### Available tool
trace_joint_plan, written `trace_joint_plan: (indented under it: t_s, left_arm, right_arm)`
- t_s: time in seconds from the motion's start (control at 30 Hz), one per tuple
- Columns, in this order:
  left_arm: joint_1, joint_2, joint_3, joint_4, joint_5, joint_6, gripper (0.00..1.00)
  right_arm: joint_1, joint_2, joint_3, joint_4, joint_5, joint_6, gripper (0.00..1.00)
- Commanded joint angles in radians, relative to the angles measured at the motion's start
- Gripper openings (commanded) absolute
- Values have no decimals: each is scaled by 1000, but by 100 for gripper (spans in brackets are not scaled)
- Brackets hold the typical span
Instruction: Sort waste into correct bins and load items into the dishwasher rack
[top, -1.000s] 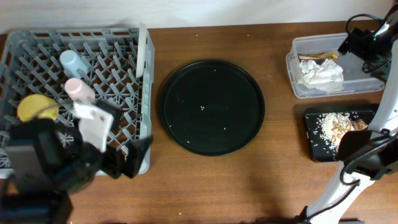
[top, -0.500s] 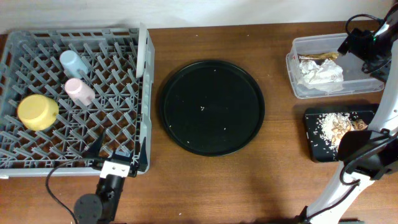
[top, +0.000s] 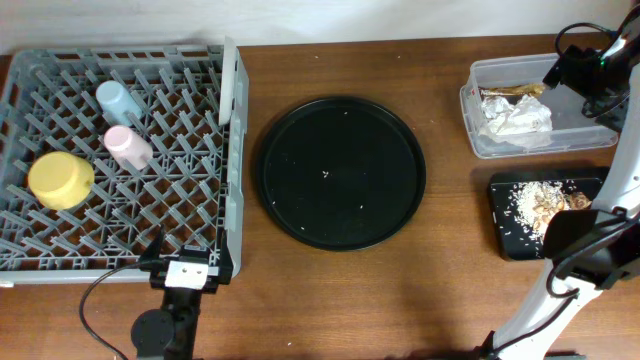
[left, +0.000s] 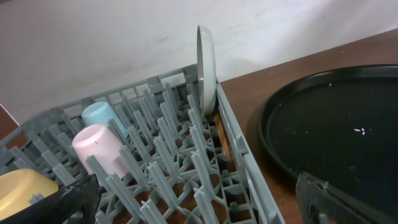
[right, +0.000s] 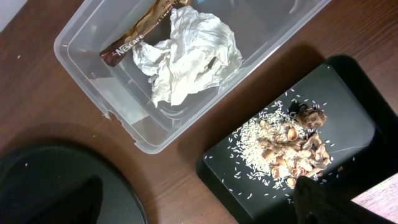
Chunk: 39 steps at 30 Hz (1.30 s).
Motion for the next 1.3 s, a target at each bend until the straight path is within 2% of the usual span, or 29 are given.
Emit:
trace_joint_plan:
  t_s: [0.0,0.5,0.8,1.17,1.27]
  left_arm:
    - [-4,-8,-4,-7,-14,-8,99]
    - [-4,-8,-4,-7,-14,-8,99]
    - [-4,-8,-4,-7,-14,-8,99]
    - [-4,-8,-4,-7,-14,-8,99]
    - [-4,-8,-4,-7,-14,-8,99]
  right_arm:
    - [-1,-6,8,0,5,11,98]
    - [0,-36,7,0,5,11,98]
    - [0,-486,7,-1,5,11,98]
    - [0,-811,6,-13,42,11,98]
    - [1,-922,-59,52,34,11,98]
